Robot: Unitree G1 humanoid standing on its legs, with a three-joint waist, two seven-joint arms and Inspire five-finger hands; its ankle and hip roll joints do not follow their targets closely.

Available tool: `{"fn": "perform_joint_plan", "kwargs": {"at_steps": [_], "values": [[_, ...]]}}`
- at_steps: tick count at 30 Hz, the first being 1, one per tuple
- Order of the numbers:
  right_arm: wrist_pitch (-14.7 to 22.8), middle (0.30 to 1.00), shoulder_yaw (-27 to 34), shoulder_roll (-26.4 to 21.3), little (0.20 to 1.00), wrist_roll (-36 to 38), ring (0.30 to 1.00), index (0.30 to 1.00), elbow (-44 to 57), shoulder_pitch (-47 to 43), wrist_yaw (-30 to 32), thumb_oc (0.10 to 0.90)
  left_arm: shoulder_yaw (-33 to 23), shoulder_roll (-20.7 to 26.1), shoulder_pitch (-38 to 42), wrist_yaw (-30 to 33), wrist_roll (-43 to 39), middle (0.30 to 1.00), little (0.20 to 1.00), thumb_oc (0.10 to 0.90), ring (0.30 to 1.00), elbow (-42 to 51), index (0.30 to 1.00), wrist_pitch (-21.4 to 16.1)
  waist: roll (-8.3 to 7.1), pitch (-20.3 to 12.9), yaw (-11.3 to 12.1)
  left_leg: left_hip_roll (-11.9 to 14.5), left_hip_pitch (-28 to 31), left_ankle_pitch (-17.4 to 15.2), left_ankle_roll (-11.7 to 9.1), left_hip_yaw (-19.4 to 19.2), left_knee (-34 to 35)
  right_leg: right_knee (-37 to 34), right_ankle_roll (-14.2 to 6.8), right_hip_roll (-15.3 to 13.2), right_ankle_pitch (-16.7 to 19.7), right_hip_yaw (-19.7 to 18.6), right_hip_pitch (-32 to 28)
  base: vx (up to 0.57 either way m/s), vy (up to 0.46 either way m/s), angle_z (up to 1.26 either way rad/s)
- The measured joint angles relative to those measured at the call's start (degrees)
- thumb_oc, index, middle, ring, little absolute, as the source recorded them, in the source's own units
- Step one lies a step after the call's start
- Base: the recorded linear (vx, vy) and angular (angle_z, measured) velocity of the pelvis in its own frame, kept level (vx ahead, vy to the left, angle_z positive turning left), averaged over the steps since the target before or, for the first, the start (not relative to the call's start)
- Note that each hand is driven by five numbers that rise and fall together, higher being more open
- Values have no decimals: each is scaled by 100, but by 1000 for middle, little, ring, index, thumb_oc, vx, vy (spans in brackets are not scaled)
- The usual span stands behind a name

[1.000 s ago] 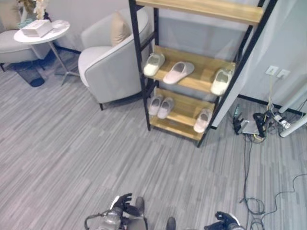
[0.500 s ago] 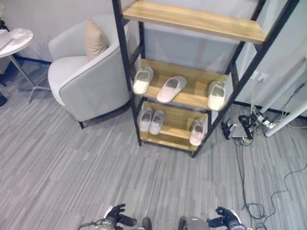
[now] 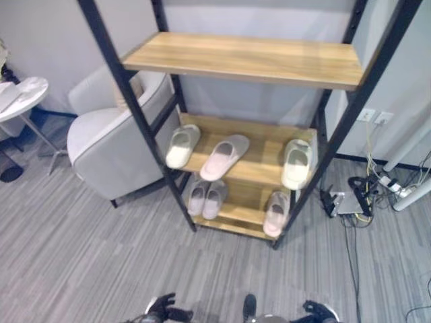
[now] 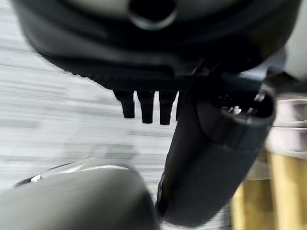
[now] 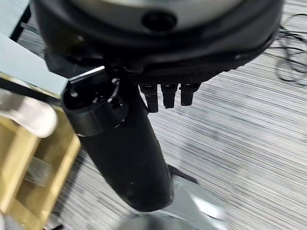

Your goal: Arrange the slippers neatly on the shoe rack.

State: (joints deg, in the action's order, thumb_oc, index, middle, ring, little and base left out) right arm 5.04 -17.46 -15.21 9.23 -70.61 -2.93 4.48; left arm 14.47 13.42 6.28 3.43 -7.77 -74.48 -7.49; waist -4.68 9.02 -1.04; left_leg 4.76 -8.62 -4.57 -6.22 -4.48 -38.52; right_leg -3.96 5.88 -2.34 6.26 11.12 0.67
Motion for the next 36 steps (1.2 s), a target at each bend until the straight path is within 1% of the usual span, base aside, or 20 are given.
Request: {"fn": "perform_joint_plan", "kwargs": {"at_steps": [2, 3, 4, 7, 9, 11, 12, 13, 14, 15, 16, 19, 20, 22, 28, 31, 32, 33, 35, 36], "values": [[0, 900, -8, 8, 900, 1, 900, 900, -4, -53, -3, 800, 14, -25, 17, -2, -5, 900, 900, 800, 900, 94, 900, -8, 6, 8, 7, 76, -153, 13, 4, 8, 528, -112, -61, 67, -40, -4, -183, 210, 92, -22], [22, 900, -86, 11, 900, 1, 900, 900, -2, -45, -1, 800, 26, -34, 24, -2, -5, 900, 900, 800, 900, 94, 900, -17, 19, 5, -5, 124, -138, 104, -33, -16, 1121, -139, -69, 131, -116, -3, -256, 205, 131, -23], [67, 900, -152, 15, 900, 0, 900, 900, 14, -57, -2, 800, 125, -38, 50, -5, -7, 900, 900, 800, 900, 88, 900, -6, 36, 5, -38, 168, -149, 270, -60, -3, 1806, -139, -104, 216, -197, -26, -358, 146, 93, -19], [68, 900, -196, 14, 900, 1, 900, 900, -45, 0, 11, 800, 192, -89, 113, -30, -18, 900, 900, 800, 900, 79, 900, -7, 75, 21, -21, 249, -181, 762, -98, 77, 3042, -95, -140, 415, -352, -145, -462, 199, 137, -11], [59, 900, -193, 19, 900, 1, 900, 900, -188, -15, 22, 800, 200, -100, 156, -31, -49, 900, 900, 800, 900, 75, 900, -7, 95, 36, 67, 202, -122, 927, -84, 225, 3390, -90, -93, 450, -349, -262, -504, 194, 152, -39], [54, 900, -165, -3, 900, 1, 900, 900, -232, -12, 55, 800, 211, -117, 214, -29, -53, 900, 900, 800, 900, 77, 900, -12, 122, 114, 165, 136, -88, 1039, -36, 416, 3437, -89, -167, 442, -414, -473, -616, 187, 168, -58], [54, 900, -156, -35, 900, -1, 900, 900, -236, -7, 53, 800, 213, -123, 219, -43, -46, 900, 900, 800, 900, 69, 900, -9, 170, 147, 135, 103, 8, 1078, 9, 457, 3557, -90, -268, 415, -478, -579, -725, 117, 135, -50], [64, 900, -158, -97, 900, -1, 900, 900, -226, 100, 51, 800, 247, -179, 167, -36, -45, 900, 900, 800, 900, 37, 900, -2, 330, 158, 105, 112, 250, 1217, 182, 465, 3682, -91, -452, 441, -610, -634, -907, 121, 214, -34], [47, 900, -154, -31, 900, -2, 900, 900, -233, 133, 23, 800, 311, -114, 166, -37, -47, 900, 900, 800, 900, 81, 900, -9, 201, 177, 148, -86, 293, 1159, 250, 411, 3703, -48, -555, 202, -708, -625, -873, 149, 348, -19], [42, 900, -129, 4, 900, -7, 900, 900, -265, 82, -17, 800, 315, -92, 260, -44, -44, 900, 900, 800, 900, 48, 900, 6, 165, 184, 140, -257, 366, 979, 420, 305, 3787, 53, -663, 20, -757, -681, -819, 106, 387, -51], [30, 900, -64, 55, 900, -20, 900, 900, -348, -78, -14, 800, 316, -75, 182, -35, -28, 900, 900, 800, 900, -27, 900, 86, 265, 185, 148, -398, 781, 1019, 662, 22, 4260, 680, -848, -186, -901, -736, -635, 62, 300, -66], [72, 900, -21, -26, 900, -24, 900, 900, -182, -134, -20, 800, 338, 32, 93, -32, -28, 900, 900, 800, 900, -29, 900, 91, 266, 188, 130, -561, 995, 891, 947, -144, 4309, 2000, -1067, -448, -1161, -542, -74, 51, 194, -38], [85, 900, 18, -4, 900, -21, 900, 900, -135, -122, -22, 800, 350, 54, 80, -32, -28, 900, 900, 800, 900, -30, 900, 83, 247, 193, 146, -585, 1007, 902, 949, -155, 4308, 2336, -1107, -525, -1346, -499, 125, 91, 110, 0], [99, 900, 49, 20, 900, -8, 900, 900, -99, -84, -18, 800, 343, 102, 81, -29, -30, 900, 900, 800, 900, -24, 900, 85, 226, 200, 135, -654, 1045, 837, 1014, -136, 4312, 2470, -1158, -577, -1487, -419, 342, 102, 82, -2], [97, 900, 28, 140, 900, -4, 900, 900, -119, -143, -24, 800, 291, 167, -92, -38, -33, 900, 900, 800, 900, -102, 900, 105, 72, 180, 126, -807, 1246, 696, 1019, -126, 4310, 2092, -1079, -264, -1429, -255, 808, 93, 3, 7], [108, 900, 34, 162, 900, -2, 900, 900, -110, -46, -31, 800, 292, 153, -155, -38, -24, 900, 900, 800, 900, -88, 900, 107, 34, 150, 95, -896, 1324, 649, 1002, 68, 4311, 1619, -903, -134, -1106, -354, 673, 73, -50, 33], [110, 900, 94, 161, 900, -2, 900, 900, -124, 61, -28, 800, 318, 116, -159, -41, 12, 900, 900, 800, 900, -51, 900, 105, 85, 135, 122, -898, 1368, 615, 944, 163, 4302, 1352, -836, -113, -789, -287, 523, -1, -38, 42], [95, 900, 95, 149, 900, -3, 900, 900, -168, 50, -28, 800, 326, 104, -230, -41, 16, 900, 900, 800, 900, 6, 900, 97, 142, 111, 129, -848, 1351, 594, 883, 197, 4234, 1151, -723, -52, -680, -239, 367, -34, -21, 37], [91, 900, 82, 142, 900, -2, 900, 900, -190, 87, -29, 800, 307, 121, -190, -37, 13, 900, 900, 800, 900, 27, 900, 84, 129, 113, 138, -822, 934, 387, 527, 175, 3446, 770, -531, -96, -503, -49, 146, -55, 11, 34], [84, 900, 82, 130, 900, -2, 900, 900, -204, 81, -27, 800, 302, 119, -186, -38, 14, 900, 900, 800, 900, 32, 900, 81, 133, 114, 146, -821, 859, 370, 504, 152, 3312, 723, -517, -98, -477, -27, 121, -29, 32, 24]]}}
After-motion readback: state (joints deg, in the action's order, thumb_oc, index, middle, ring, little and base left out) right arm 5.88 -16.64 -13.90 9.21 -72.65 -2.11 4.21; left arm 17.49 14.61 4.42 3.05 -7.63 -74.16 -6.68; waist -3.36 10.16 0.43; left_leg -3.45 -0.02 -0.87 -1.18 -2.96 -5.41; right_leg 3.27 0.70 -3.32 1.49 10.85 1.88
